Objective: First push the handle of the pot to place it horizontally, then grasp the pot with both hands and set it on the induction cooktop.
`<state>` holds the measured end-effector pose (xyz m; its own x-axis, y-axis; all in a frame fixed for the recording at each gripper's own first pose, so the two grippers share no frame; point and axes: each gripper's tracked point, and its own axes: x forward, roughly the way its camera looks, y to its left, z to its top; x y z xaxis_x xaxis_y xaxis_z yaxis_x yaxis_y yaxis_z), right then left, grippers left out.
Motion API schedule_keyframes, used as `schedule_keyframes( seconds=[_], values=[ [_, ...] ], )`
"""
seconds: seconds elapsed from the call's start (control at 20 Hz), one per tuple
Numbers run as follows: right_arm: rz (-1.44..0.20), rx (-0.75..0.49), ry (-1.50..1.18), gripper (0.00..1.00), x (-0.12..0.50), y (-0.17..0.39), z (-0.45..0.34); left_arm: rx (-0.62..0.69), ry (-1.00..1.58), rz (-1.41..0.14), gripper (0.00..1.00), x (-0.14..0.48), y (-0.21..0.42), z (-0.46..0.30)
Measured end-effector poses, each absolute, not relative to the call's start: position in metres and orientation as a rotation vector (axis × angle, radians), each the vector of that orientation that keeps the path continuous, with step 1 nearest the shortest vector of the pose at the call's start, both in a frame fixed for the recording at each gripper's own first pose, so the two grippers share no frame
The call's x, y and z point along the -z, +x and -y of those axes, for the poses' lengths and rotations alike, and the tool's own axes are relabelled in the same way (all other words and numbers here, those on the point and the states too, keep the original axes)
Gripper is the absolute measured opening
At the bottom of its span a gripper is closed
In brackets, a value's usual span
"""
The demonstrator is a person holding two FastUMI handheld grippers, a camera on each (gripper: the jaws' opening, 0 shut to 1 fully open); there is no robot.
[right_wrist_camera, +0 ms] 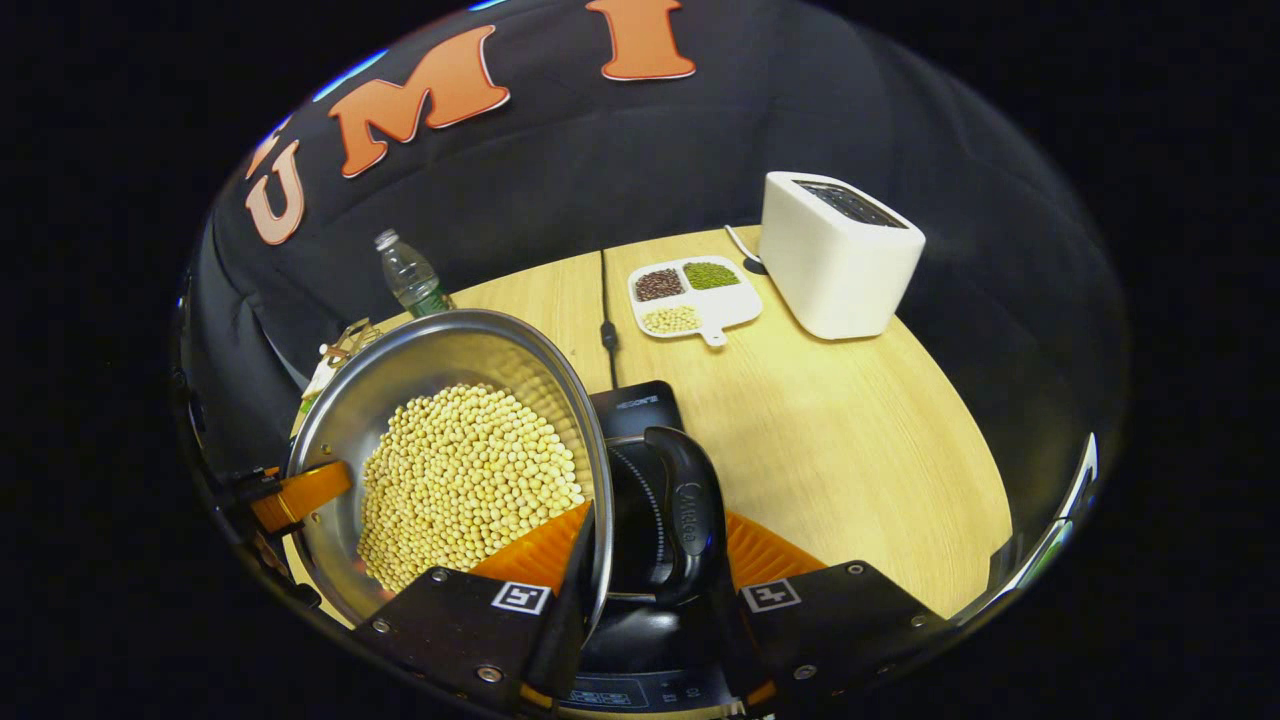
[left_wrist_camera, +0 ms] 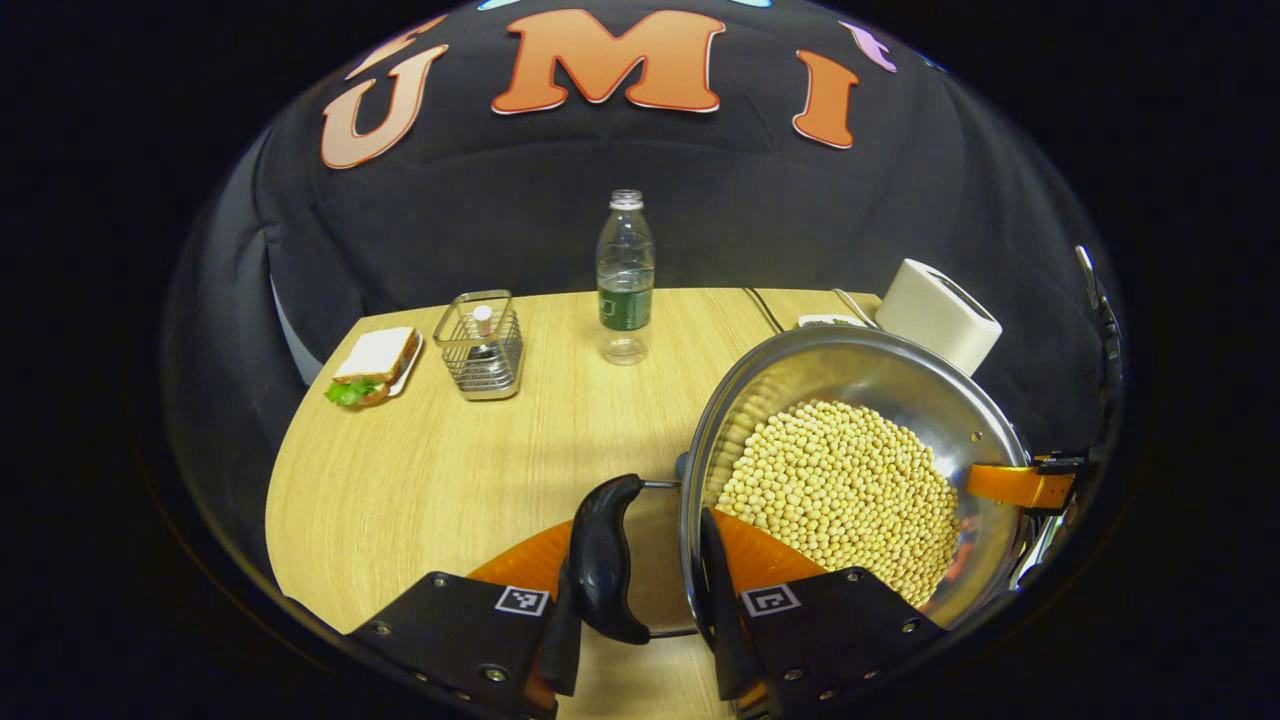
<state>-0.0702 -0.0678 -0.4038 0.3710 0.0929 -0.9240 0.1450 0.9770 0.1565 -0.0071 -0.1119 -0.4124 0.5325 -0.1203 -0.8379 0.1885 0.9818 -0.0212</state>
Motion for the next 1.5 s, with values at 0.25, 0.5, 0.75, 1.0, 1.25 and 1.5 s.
schedule_keyframes(
  seconds=[0.25, 0.5, 0.75, 1.0, 1.25, 1.5],
  values=[
    [-1.206, 0.07, 0.234, 0.55, 0.415, -0.072, 0.095, 0.215, 0.096, -1.003, 0.58, 0.424, -0.004, 0.141],
    [-1.223, 0.081, 0.235, 0.55, 0.43, -0.068, 0.104, 0.236, 0.122, -1.008, 0.54, 0.436, 0.003, 0.154],
    [-1.23, 0.077, 0.225, 0.55, 0.44, -0.065, 0.105, 0.215, 0.104, -1.027, 0.54, 0.449, 0.003, 0.153],
    [-1.223, 0.066, 0.21, 0.55, 0.443, -0.06, 0.098, 0.204, 0.093, -1.022, 0.54, 0.452, 0.005, 0.146],
    [-1.219, 0.073, 0.196, 0.58, 0.447, -0.055, 0.097, 0.202, 0.09, -1.022, 0.55, 0.453, 0.007, 0.14],
    [-1.103, 0.065, 0.003, 0.74, 0.428, -0.035, 0.11, 0.202, 0.14, -0.979, 0.65, 0.434, 0.009, 0.141]
  ],
)
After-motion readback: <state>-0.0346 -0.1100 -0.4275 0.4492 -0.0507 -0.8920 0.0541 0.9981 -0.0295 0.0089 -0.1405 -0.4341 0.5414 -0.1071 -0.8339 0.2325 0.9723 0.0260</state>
